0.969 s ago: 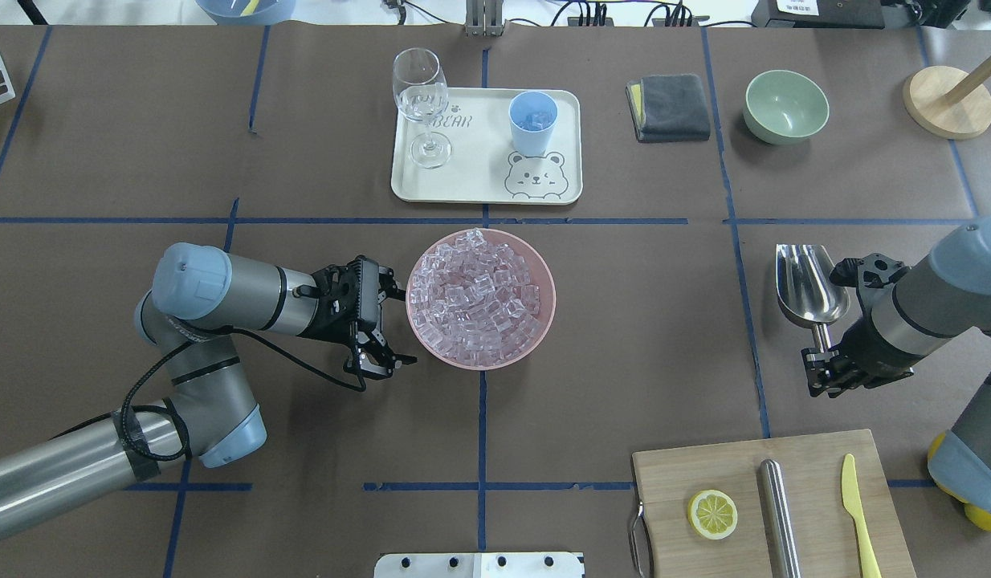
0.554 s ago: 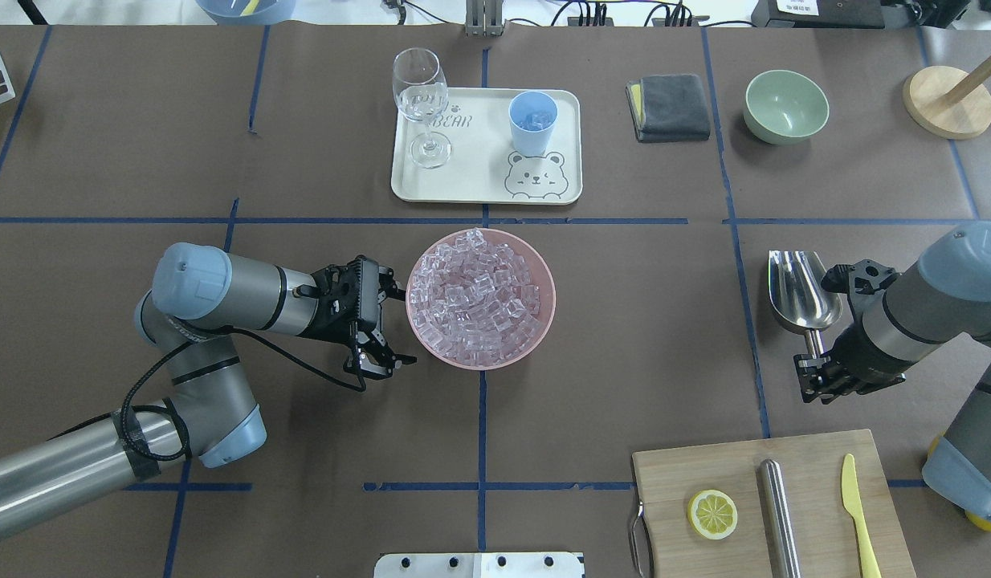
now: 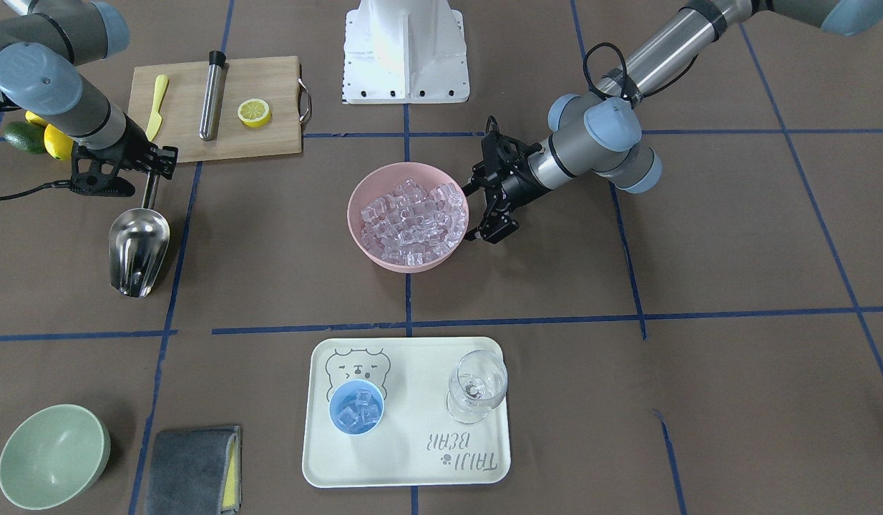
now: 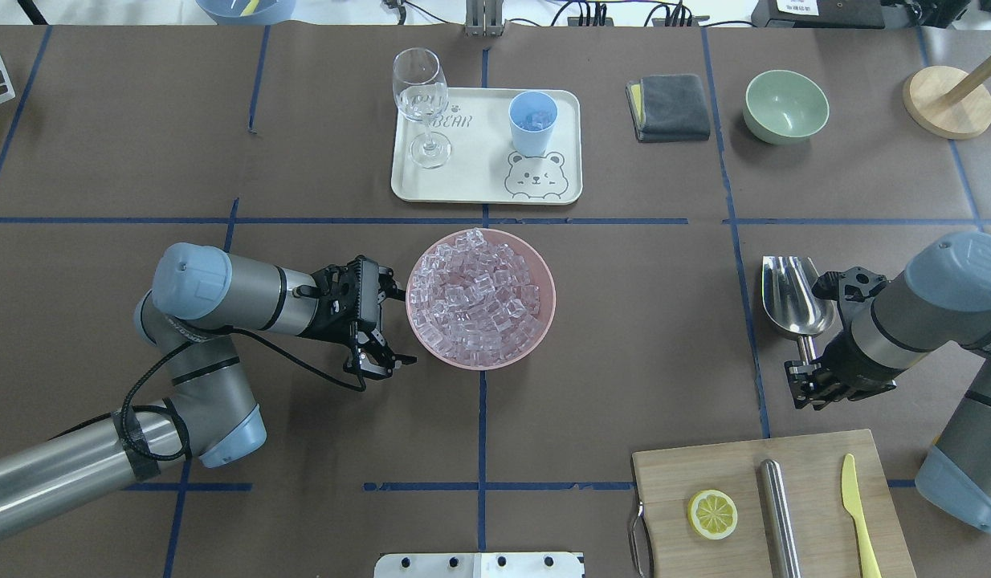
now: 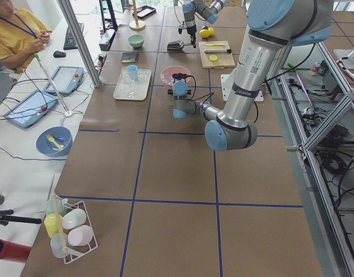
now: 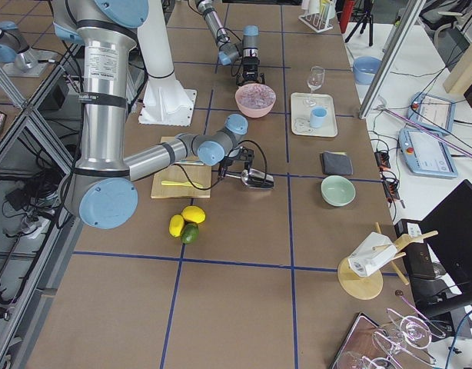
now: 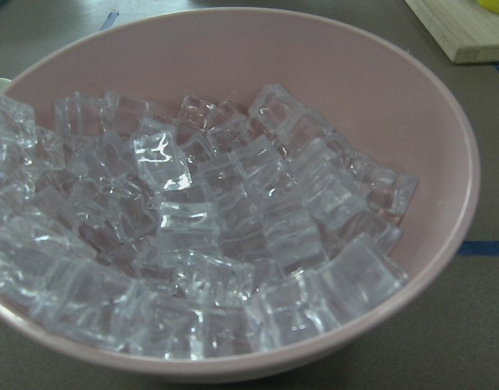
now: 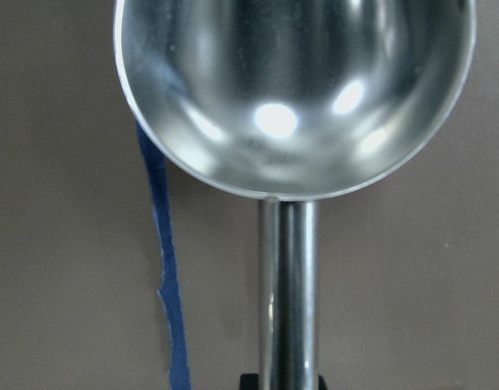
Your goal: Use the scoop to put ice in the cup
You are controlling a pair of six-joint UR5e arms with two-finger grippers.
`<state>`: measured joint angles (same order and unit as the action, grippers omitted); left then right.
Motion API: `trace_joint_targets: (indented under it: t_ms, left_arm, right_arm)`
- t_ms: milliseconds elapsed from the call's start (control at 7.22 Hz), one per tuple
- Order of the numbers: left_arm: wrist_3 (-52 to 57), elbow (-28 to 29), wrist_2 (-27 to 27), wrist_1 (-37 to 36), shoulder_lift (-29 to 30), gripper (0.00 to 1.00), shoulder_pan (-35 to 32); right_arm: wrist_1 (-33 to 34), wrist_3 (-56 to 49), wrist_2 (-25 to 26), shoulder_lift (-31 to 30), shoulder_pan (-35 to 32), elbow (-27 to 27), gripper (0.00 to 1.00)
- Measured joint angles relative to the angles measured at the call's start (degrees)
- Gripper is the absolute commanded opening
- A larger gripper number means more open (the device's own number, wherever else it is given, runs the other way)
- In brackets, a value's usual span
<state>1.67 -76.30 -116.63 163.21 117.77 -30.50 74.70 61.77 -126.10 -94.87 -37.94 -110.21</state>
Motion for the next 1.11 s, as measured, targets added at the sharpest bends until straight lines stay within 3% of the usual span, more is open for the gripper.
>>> trace_joint_targets:
  t_ms: [138, 831, 1108]
  left_arm:
    - [0.00, 0.00, 0.00, 0.00, 0.00, 1.00, 0.00]
    - [0.00, -0.01, 0.00, 0.00, 0.00, 1.00, 0.00]
    - [0.00, -0.07, 0.00, 0.06, 0.00, 1.00, -0.09]
  right_arm:
    - [-0.05, -0.08, 0.04, 0.06, 0.22, -0.08, 0.99]
    - [-1.54, 0.09, 1.27, 0.25, 0.09, -1.09, 1.00]
    - [-1.48, -0.59, 1.59, 1.24, -3.99, -2.20, 1.00]
